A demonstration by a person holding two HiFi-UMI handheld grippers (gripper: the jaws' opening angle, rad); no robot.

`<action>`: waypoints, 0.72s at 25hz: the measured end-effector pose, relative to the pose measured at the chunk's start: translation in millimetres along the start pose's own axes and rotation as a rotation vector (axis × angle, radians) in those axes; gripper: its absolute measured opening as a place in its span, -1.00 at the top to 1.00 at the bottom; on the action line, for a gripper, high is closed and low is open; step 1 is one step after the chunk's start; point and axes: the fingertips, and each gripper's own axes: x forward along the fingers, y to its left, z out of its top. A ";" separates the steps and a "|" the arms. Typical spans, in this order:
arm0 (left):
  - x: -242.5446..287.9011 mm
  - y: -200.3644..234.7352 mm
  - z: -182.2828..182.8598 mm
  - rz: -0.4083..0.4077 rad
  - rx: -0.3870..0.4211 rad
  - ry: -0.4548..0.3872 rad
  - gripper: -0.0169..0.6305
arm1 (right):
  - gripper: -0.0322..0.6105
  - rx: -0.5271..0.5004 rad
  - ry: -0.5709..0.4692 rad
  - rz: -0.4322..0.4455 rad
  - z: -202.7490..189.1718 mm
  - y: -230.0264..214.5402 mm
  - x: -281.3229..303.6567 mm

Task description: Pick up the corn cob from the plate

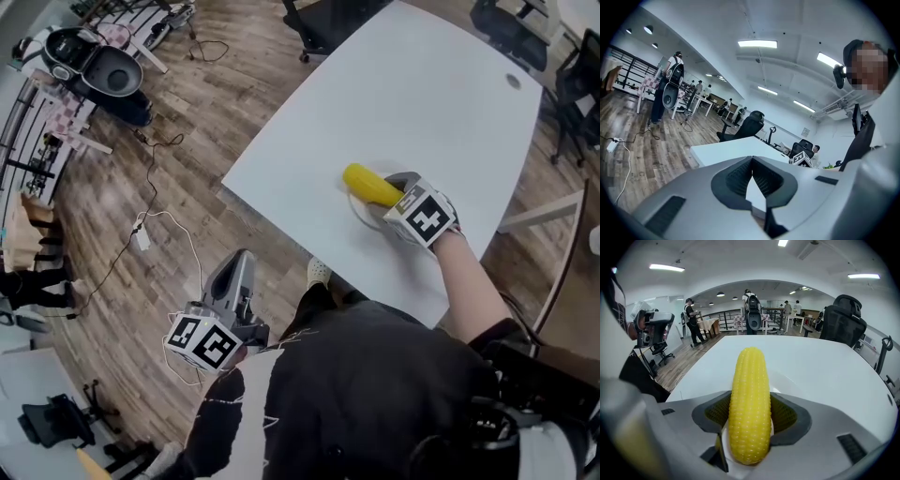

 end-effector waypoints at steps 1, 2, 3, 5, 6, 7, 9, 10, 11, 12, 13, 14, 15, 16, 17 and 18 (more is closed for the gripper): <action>-4.1 1.1 -0.9 0.008 0.000 -0.002 0.91 | 0.12 0.001 0.002 0.002 0.9 0.4 0.1; -7.3 3.0 -2.6 0.016 -0.003 -0.003 0.91 | 0.12 0.000 0.002 0.002 1.9 0.9 0.6; -9.6 4.7 -4.5 0.022 -0.009 -0.005 0.91 | 0.12 -0.002 0.000 0.001 2.7 1.3 1.4; -12.5 4.9 -5.6 0.027 -0.021 -0.015 0.91 | 0.12 -0.013 -0.007 -0.003 3.0 2.5 3.1; -13.3 2.9 -3.4 0.025 -0.020 -0.023 0.91 | 0.12 -0.018 -0.009 -0.004 2.8 2.9 3.4; -13.6 0.0 0.4 0.022 -0.012 -0.030 0.91 | 0.12 -0.022 -0.010 -0.004 2.7 3.1 3.3; -13.8 -6.0 9.5 0.014 0.011 -0.043 0.91 | 0.13 -0.030 -0.012 -0.004 2.7 2.7 1.8; -14.1 -8.4 13.3 0.010 0.021 -0.047 0.91 | 0.13 -0.035 -0.015 -0.008 2.8 2.3 0.6; -14.9 -10.0 16.4 0.008 0.030 -0.050 0.91 | 0.13 -0.041 -0.019 -0.013 3.1 2.2 -0.5; -16.5 -10.8 18.7 0.006 0.034 -0.053 0.91 | 0.13 -0.046 -0.024 -0.020 3.4 2.2 -1.3; -18.8 -10.9 20.5 0.005 0.034 -0.058 0.91 | 0.13 -0.048 -0.027 -0.026 3.5 2.4 -1.6; -21.8 -10.6 21.9 0.004 0.031 -0.064 0.91 | 0.13 -0.047 -0.029 -0.031 3.5 2.7 -1.5; -25.0 -10.1 22.7 0.003 0.029 -0.069 0.91 | 0.13 -0.045 -0.030 -0.034 3.5 3.0 -1.0; -28.4 -9.1 23.1 0.002 0.029 -0.072 0.91 | 0.13 -0.043 -0.030 -0.036 3.5 3.3 -0.3; -31.8 -7.3 22.9 0.003 0.032 -0.072 0.91 | 0.13 -0.042 -0.031 -0.039 3.7 3.5 0.4; -35.2 -4.9 22.7 0.006 0.036 -0.073 0.91 | 0.13 -0.041 -0.033 -0.043 3.9 3.4 0.9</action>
